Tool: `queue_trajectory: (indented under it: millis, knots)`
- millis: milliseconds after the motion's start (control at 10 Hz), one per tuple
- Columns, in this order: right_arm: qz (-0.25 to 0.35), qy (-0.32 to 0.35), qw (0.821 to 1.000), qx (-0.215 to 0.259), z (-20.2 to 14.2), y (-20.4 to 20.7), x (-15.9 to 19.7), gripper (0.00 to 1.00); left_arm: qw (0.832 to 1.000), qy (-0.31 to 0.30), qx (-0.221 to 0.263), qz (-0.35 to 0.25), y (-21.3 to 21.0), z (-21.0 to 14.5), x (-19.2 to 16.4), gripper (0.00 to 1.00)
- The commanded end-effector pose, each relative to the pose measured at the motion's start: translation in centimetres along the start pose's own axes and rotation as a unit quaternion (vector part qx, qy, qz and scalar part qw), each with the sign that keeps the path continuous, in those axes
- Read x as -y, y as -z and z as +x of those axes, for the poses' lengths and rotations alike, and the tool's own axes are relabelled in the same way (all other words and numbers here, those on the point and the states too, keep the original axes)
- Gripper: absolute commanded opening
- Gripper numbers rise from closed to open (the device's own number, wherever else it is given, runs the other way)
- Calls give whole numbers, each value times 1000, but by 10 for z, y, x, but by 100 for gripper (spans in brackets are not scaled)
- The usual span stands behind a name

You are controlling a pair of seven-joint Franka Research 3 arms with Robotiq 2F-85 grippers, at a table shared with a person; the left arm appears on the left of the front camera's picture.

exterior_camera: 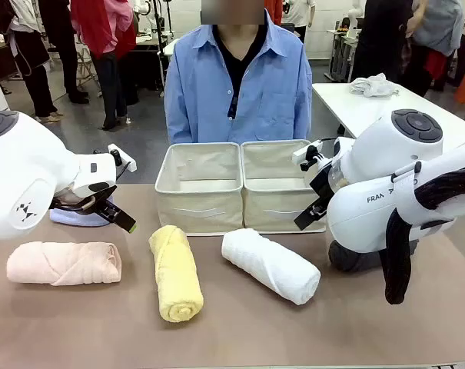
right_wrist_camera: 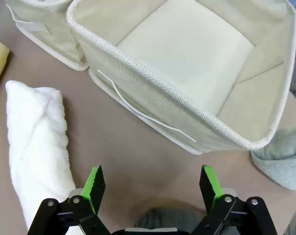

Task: Sort the towels based on their folding style.
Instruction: Pick up one triangle-folded towel and place it in the left Fabric basket.

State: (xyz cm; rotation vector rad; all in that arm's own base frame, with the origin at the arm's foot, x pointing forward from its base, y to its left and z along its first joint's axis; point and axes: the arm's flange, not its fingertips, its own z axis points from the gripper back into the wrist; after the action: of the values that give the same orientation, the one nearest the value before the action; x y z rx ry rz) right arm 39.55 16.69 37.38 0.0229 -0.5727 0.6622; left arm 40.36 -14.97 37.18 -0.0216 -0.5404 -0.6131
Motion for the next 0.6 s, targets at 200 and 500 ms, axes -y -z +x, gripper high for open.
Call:
queue_trajectory:
  millis: [200,500]
  knots:
    - [0,0,1000,0,0,0,0,100,1000,0,0,0,0,0,0,100]
    - [0,0,1000,0,0,0,0,100,1000,0,0,0,0,0,0,100]
